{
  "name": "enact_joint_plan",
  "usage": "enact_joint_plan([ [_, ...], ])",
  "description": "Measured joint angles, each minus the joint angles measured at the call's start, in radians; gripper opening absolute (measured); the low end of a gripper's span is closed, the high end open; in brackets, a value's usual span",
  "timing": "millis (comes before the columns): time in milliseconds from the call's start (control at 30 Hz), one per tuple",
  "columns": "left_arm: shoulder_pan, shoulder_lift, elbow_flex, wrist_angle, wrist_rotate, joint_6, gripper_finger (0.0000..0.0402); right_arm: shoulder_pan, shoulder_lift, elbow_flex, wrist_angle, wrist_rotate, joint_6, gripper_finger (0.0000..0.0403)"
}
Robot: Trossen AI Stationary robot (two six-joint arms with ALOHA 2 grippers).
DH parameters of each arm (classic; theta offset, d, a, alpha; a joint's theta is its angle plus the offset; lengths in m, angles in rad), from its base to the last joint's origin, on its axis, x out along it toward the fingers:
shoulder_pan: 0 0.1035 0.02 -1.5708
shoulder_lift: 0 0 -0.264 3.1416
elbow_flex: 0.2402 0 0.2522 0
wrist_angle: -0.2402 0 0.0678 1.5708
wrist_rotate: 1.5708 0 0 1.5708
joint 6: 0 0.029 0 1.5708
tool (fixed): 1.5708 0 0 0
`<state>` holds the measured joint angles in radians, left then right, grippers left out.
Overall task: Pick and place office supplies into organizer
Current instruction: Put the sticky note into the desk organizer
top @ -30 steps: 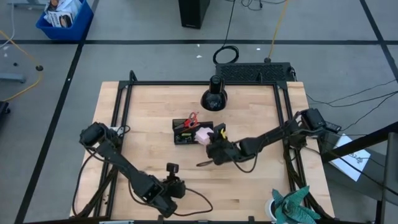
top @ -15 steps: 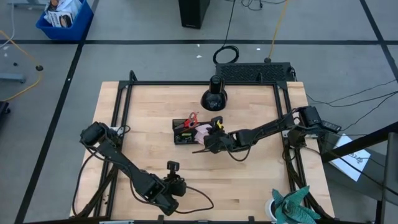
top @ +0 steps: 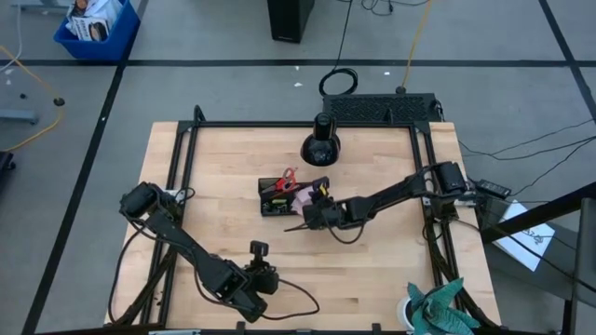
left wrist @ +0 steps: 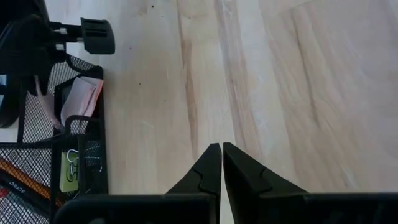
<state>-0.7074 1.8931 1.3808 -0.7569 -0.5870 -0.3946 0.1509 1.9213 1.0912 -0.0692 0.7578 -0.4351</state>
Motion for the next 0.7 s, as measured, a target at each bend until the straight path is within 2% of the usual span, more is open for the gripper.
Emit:
enact_joint_plan([
  [100, 0.0, 0.0, 0.0, 0.0, 0.0, 0.0, 0.0024, 0.002, -0.009, 0.0, 0.001, -0.006, 0.002, 0.0046],
  [233, 0.0, 0.0, 0.0, 0.002, 0.0, -0.003, 0.0024, 0.002, -0.03, -0.001, 0.002, -0.079, 0.003, 0.0082],
  [467, 0.0, 0.0, 0.0, 0.002, 0.001, -0.012, 0.0024, 0.022, -0.072, -0.004, 0.013, -0.085, 0.007, 0.0147],
  [700, 0.0, 0.0, 0.0, 0.002, 0.001, -0.02, 0.0024, 0.067, -0.124, -0.004, 0.043, -0.08, 0.017, 0.017],
])
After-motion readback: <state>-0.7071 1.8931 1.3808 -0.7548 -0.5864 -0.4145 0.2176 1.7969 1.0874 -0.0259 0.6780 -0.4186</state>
